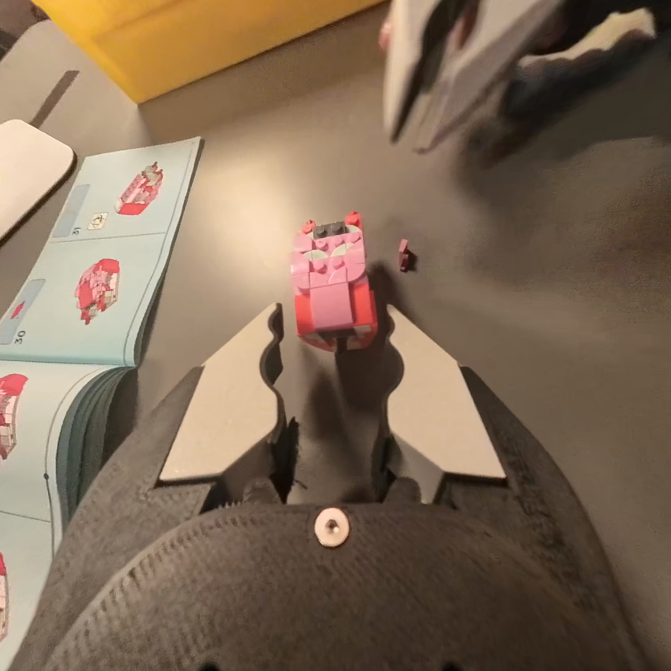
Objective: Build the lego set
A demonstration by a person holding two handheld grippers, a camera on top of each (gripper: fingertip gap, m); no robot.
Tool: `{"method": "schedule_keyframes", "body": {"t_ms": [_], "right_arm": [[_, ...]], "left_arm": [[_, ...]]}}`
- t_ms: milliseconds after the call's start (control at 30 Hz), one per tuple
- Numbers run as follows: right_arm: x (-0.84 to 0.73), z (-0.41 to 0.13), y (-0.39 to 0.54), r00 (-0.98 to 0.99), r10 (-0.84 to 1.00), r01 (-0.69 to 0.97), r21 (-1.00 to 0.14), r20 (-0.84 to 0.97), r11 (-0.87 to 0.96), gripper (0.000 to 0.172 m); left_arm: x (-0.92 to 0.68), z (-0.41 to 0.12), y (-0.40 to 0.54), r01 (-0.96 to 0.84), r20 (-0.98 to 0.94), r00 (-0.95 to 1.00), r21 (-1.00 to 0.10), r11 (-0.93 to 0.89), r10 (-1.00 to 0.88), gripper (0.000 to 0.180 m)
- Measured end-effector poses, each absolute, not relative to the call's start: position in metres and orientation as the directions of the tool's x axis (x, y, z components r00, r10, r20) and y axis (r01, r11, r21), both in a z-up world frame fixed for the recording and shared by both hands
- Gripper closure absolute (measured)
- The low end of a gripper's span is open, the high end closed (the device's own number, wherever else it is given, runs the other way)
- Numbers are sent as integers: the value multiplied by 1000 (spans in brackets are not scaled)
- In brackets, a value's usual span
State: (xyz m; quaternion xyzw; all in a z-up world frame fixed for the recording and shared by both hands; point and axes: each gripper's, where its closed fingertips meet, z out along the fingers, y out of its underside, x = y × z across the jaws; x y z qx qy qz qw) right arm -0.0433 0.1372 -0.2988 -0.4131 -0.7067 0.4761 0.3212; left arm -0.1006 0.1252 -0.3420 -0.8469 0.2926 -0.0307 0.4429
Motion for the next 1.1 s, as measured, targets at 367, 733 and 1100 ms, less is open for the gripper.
{"method": "schedule_keyframes", "body": {"t_ms": [367,733,1100], "right_arm": [[-51,-346,124,-464,886,537,-788,22,300,158],[-56,-347,116,-500,857,494,-772,124,400,172],[-59,-340,104,-419,900,570,-806,-121,157,146]], "left_arm": [[-108,-345,126,-418,-134,846,-766,-488,-515,139],[-108,-346,126,-411,-116,846,-763,-498,-521,140],[-108,-347,125,-410,-112,846,-762,-501,-521,140]]}}
